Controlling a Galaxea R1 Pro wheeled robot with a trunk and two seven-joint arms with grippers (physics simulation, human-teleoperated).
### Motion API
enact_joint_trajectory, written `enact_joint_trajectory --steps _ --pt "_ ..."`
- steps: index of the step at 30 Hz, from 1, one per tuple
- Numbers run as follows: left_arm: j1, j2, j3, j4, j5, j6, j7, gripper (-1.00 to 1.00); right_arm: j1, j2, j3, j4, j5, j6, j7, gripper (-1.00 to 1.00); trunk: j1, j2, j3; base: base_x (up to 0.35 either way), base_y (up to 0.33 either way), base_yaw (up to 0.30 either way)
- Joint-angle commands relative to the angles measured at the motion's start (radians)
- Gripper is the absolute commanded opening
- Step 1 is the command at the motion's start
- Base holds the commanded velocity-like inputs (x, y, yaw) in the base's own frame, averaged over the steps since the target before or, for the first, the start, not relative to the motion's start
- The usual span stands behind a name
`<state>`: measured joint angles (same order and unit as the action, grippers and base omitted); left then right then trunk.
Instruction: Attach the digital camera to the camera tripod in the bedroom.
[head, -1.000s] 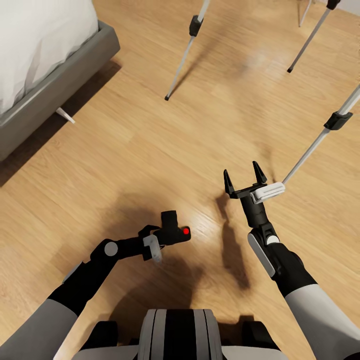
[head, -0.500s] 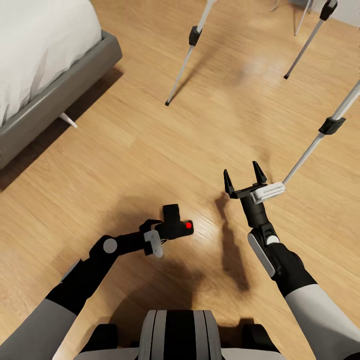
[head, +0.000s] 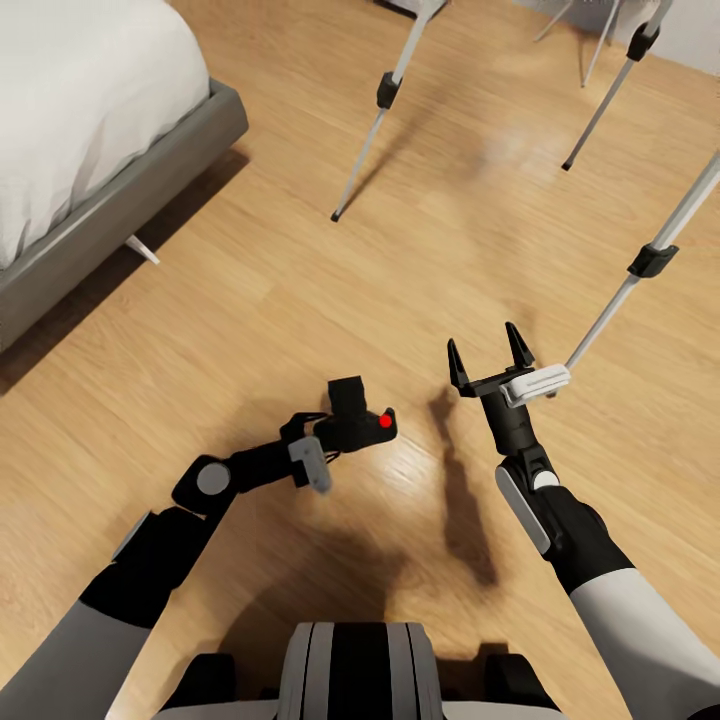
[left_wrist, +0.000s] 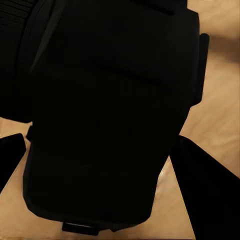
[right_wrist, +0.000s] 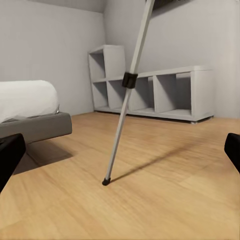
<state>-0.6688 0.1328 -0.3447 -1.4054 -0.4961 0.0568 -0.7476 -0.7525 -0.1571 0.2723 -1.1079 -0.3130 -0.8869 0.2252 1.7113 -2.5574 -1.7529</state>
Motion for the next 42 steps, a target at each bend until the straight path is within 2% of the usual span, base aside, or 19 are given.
enact_joint_trajectory --steps 1,4,7,15,16,21,22,25,32,35,36,38,39,40,42 --pt "0.000 0.001 -0.001 -0.014 -0.001 0.048 -0.005 -1.00 -0.001 -0.001 0.002 0.001 -0.010 -0.002 0.006 1.00 0.000 0.000 0.001 0.000 0.000 0.000" --pt "0.000 0.001 -0.001 -0.032 -0.001 0.099 -0.006 -1.00 -0.001 -0.001 0.002 0.005 -0.011 -0.003 0.006 1.00 0.000 0.000 0.006 0.000 0.000 0.000" --pt "0.001 0.002 0.000 -0.091 0.001 0.201 -0.008 -1.00 -0.001 -0.001 0.002 0.012 -0.010 -0.003 0.006 1.00 0.000 0.000 0.011 0.000 0.000 0.000" --pt "0.001 0.002 0.000 -0.135 0.003 0.330 -0.009 -1.00 -0.001 -0.001 0.002 0.015 -0.009 -0.003 0.006 1.00 0.000 0.000 0.024 0.000 0.000 0.000" --pt "0.001 0.004 0.000 -0.150 0.003 0.370 -0.009 -1.00 -0.001 -0.002 0.002 0.015 -0.009 -0.003 0.006 1.00 0.000 0.000 0.025 0.000 0.000 0.000" --pt "0.002 0.006 -0.001 -0.175 0.005 0.479 -0.013 -1.00 -0.001 -0.002 0.002 0.016 -0.009 -0.003 0.006 1.00 0.000 0.000 0.033 0.000 0.000 0.000" --pt "0.002 0.006 -0.001 -0.198 0.006 0.527 -0.052 -1.00 -0.001 -0.002 0.002 0.016 -0.009 -0.002 0.006 1.00 0.000 0.000 0.035 0.000 0.000 0.000" --pt "0.002 0.005 0.000 -0.212 0.007 0.544 -0.079 -1.00 -0.001 -0.002 0.002 0.016 -0.009 -0.002 0.006 1.00 0.000 0.000 0.040 0.000 0.000 0.000" --pt "0.002 0.005 0.000 -0.226 0.007 0.663 -0.191 -1.00 -0.001 -0.002 0.002 0.016 -0.009 -0.002 0.006 1.00 0.000 0.000 0.051 0.000 0.000 0.000" --pt "0.002 0.005 0.008 -0.228 0.007 0.706 -0.269 -1.00 -0.001 -0.003 0.002 0.016 -0.009 -0.002 0.006 1.00 0.000 0.000 0.056 0.000 0.000 0.000" --pt "0.002 0.005 0.035 -0.228 0.007 0.720 -0.364 -1.00 -0.001 -0.003 0.002 0.016 -0.009 -0.002 0.006 1.00 0.000 0.000 0.058 0.000 0.000 0.000" --pt "0.002 0.002 0.078 -0.228 0.007 0.726 -0.502 -1.00 -0.001 -0.003 0.002 0.016 -0.009 -0.002 0.006 1.00 0.000 0.000 0.061 0.000 0.000 0.000" --pt "0.002 0.001 0.091 -0.228 0.007 0.727 -0.541 -1.00 -0.001 -0.003 0.002 0.016 -0.009 -0.002 0.006 1.00 0.000 0.000 0.062 0.000 0.000 0.000" --pt "0.002 -0.003 0.122 -0.228 0.007 0.728 -0.620 -1.00 -0.001 -0.003 0.002 0.016 -0.009 -0.003 0.006 1.00 0.000 0.000 0.064 0.000 0.000 0.000" --pt "0.002 -0.008 0.162 -0.228 0.007 0.728 -0.692 -1.00 -0.001 -0.003 0.002 0.016 -0.009 -0.002 0.006 1.00 0.000 0.000 0.067 0.000 0.000 0.000"
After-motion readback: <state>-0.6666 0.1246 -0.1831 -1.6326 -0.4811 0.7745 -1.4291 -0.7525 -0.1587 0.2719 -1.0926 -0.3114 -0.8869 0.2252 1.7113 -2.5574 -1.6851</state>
